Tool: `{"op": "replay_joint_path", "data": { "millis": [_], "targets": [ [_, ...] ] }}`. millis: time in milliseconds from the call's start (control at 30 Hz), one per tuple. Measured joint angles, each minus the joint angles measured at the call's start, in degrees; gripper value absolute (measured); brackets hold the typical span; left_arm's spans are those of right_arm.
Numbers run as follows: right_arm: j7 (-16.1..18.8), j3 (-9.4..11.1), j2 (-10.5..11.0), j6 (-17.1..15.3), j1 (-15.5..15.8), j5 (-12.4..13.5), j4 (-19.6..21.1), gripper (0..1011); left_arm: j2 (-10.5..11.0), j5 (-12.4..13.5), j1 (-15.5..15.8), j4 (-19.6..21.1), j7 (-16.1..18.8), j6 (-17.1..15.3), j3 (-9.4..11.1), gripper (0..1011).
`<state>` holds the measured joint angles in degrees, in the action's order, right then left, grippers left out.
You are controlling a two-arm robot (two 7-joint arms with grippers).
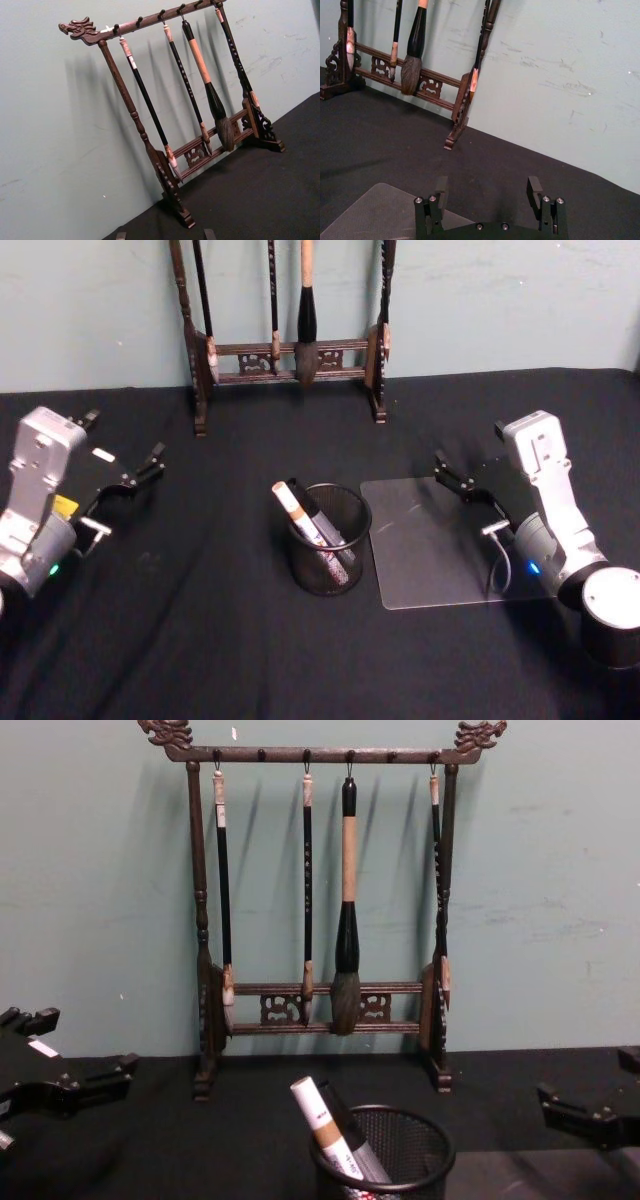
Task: Pick up the water-based marker from the table and place it into the pen holder.
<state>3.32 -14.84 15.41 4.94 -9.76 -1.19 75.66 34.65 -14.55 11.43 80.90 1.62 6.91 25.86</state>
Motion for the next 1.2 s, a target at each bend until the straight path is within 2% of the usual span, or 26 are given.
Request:
{"op": "replay_joint_path", "data": {
  "millis": [1200],
  "targets": [
    [0.00, 0.00, 0.00, 0.00, 0.00, 0.00, 0.00, 1002, 0.00, 0.00, 0.00, 0.00, 0.00, 0.00, 0.00, 1001]
  ]
}}
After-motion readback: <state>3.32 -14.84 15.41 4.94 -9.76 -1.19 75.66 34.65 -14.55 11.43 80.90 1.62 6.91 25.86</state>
